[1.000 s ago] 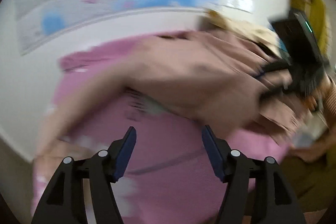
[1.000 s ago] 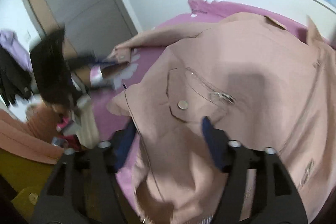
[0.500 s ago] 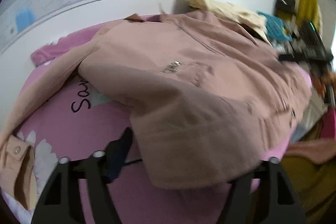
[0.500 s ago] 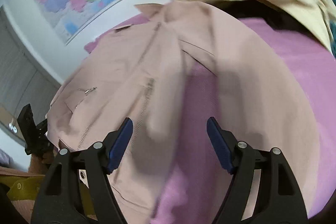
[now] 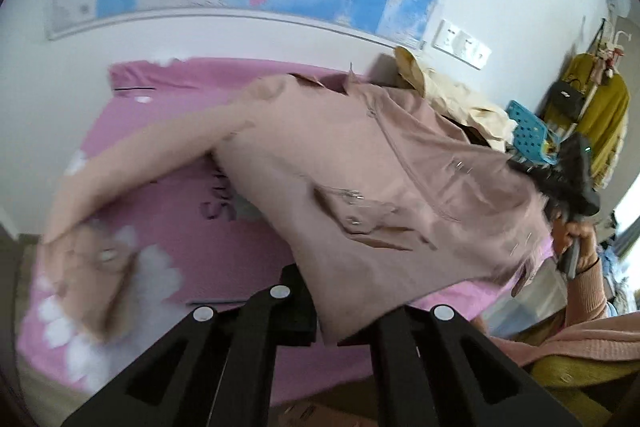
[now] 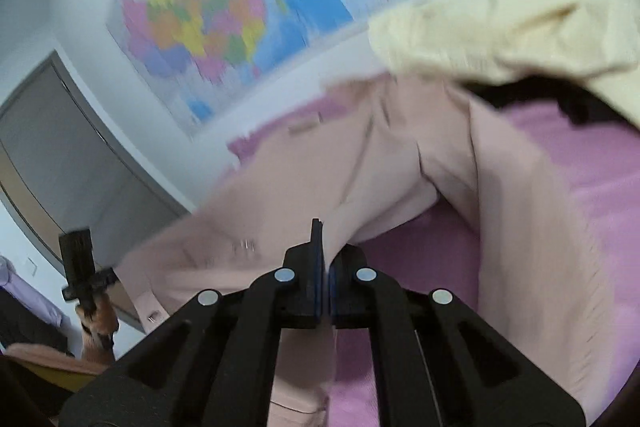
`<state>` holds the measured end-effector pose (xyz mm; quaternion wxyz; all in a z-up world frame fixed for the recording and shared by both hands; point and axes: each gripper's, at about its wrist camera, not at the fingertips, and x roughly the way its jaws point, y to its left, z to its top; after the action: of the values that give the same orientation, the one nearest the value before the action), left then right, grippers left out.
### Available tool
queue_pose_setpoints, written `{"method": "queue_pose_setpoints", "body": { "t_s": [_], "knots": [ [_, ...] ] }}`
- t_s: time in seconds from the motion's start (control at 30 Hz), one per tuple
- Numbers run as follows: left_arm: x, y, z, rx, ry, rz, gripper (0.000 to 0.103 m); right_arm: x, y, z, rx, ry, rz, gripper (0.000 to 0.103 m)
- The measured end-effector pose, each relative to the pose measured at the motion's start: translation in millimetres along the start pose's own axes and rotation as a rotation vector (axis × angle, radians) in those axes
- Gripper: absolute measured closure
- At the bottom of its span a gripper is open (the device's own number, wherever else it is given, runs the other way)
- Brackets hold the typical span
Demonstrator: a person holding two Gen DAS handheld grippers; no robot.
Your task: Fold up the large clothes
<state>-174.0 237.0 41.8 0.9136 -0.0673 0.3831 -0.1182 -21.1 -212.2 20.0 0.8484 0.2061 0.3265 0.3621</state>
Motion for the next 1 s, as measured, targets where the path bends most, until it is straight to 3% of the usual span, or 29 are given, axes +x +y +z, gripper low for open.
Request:
{"method": "queue_pose_setpoints", "body": {
  "t_s": [0.1, 0.13, 0.2, 0.23, 0.27, 0.37, 0.4, 0.43, 0.47, 0.6, 0.73, 0.77, 0.9, 1.0],
  "knots": [
    [-3, 3, -7, -0.006, 0.043, 0.009, 0.099, 4, 1, -1, -0.019, 0.033, -0.042, 0.1],
    [10, 3, -15, 0.018, 0.092, 0.058, 0.098, 9, -1, -4, -0.022, 0.054, -0.054, 0.098],
    [41, 5, -31, 0.077, 0.206, 0.24, 0.096, 21, -12, -15, 0.003, 0.117, -0.093, 0.092],
    [66, 8, -45, 0.127, 0.301, 0.322, 0.094, 24, -17, -20, 0.006, 0.134, -0.109, 0.092],
    [79, 9, -55, 0.153, 0.36, 0.321, 0.09, 26, -23, -26, 0.015, 0.15, -0.133, 0.091],
    [69, 4, -56, 0.202, 0.237, 0.302, 0.08, 28, -33, -38, 0.041, 0.193, -0.148, 0.085],
    [63, 3, -54, 0.21, 0.201, 0.271, 0.079, 28, -34, -41, 0.055, 0.202, -0.136, 0.069],
    [56, 2, -54, 0.222, 0.176, 0.246, 0.072, 27, -33, -43, 0.05, 0.196, -0.131, 0.063],
    [49, 2, -53, 0.238, 0.146, 0.235, 0.065, 26, -30, -43, 0.024, 0.191, -0.126, 0.063],
    [15, -8, -58, 0.338, 0.019, 0.167, 0.061, 30, -23, -41, -0.026, 0.182, -0.185, 0.063],
    [-28, -14, -66, 0.377, -0.165, -0.058, 0.036, 24, -23, -30, -0.049, 0.138, -0.25, 0.063],
    [-35, -12, -64, 0.368, -0.216, -0.068, 0.026, 23, -22, -27, -0.06, 0.121, -0.265, 0.063],
    [-17, -20, -34, 0.378, -0.238, 0.0, 0.024, 32, -2, -3, -0.136, 0.077, -0.278, 0.063],
    [35, -30, 8, 0.388, -0.168, 0.106, 0.023, 61, 17, 14, -0.219, 0.096, -0.268, 0.062]
  ]
}}
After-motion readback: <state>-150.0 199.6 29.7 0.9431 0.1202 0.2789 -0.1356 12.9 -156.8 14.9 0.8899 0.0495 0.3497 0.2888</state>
